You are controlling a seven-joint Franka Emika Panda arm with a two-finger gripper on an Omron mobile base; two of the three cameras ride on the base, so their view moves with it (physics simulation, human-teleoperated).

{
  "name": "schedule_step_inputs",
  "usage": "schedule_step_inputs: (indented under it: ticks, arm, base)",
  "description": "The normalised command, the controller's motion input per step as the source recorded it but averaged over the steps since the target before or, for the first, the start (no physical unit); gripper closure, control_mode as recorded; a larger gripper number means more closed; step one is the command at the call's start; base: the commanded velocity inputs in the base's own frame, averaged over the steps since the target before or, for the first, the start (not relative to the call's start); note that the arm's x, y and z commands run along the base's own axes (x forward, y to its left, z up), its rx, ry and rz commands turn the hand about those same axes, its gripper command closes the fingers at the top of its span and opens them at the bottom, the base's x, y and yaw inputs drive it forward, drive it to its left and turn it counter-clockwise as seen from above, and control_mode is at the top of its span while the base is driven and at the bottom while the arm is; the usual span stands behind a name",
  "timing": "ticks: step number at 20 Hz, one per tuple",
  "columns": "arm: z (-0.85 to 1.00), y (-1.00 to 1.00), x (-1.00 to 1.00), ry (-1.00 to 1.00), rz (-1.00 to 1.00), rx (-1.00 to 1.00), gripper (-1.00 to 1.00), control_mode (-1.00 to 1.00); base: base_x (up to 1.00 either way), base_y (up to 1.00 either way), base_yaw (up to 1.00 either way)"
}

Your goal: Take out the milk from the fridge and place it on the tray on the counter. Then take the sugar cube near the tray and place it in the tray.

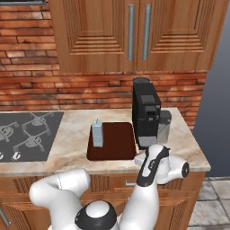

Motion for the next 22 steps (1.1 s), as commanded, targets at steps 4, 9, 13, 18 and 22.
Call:
schedule_step_inputs:
  ticks: [4, 9, 13, 18, 22]
  arm:
    - [-0.18, 0.0, 0.04, 0.0, -0.13, 0.0, -1.0, -1.0]
    - [-0.17, 0.02, 0.0, 0.0, -0.13, 0.0, -1.0, -1.0]
    - [-0.11, 0.01, 0.0, 0.0, -0.11, 0.0, -1.0, -1.0]
    - [-0.11, 0.0, 0.07, 0.0, -0.1, 0.0, -1.0, -1.0]
    - [-0.06, 0.0, 0.06, 0.0, -0.07, 0.0, -1.0, -1.0]
  base:
    - [0.0, 0.0, 0.0]
    - [0.0, 0.0, 0.0]
    - [0.0, 0.0, 0.0]
    - [0.0, 0.0, 0.0]
    - [0.0, 0.0, 0.0]
